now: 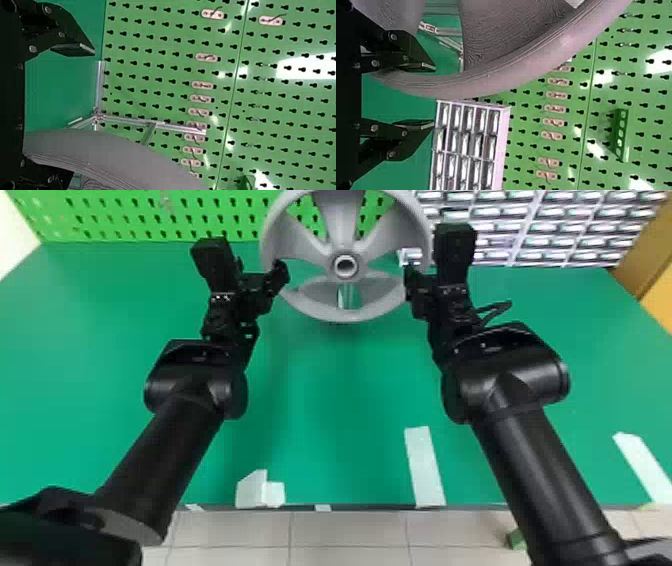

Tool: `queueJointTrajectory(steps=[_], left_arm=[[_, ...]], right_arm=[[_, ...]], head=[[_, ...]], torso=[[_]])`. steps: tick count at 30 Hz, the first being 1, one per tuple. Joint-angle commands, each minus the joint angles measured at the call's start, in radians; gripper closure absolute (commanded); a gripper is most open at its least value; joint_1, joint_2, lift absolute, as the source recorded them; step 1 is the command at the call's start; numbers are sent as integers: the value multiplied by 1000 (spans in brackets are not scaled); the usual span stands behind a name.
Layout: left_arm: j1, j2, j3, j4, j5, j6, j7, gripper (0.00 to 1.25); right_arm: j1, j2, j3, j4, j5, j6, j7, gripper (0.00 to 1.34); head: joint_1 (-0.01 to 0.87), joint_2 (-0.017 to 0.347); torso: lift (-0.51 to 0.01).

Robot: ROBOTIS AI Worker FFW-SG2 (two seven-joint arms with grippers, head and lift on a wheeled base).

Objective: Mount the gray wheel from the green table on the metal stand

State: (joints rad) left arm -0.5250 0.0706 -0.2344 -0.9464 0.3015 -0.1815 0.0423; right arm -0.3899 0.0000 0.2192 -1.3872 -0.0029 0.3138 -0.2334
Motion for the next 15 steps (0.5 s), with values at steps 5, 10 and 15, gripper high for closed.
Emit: queueJointTrajectory(steps=[5, 10, 15], left_arm=[[5, 0, -25, 0, 27, -23, -2, 395], [7, 0, -39, 0, 41, -29, -7, 308], [10, 0, -48, 0, 56, -36, -12, 305]], right_arm=[[0, 1, 6, 14, -14, -28, -29, 611], [2, 1, 11, 22, -22, -48, -29, 602], [2, 1, 15, 28, -26, -58, -29, 544]], head=[[867, 52], [867, 52], [867, 52]], torso=[[-100], [-100], [-100]])
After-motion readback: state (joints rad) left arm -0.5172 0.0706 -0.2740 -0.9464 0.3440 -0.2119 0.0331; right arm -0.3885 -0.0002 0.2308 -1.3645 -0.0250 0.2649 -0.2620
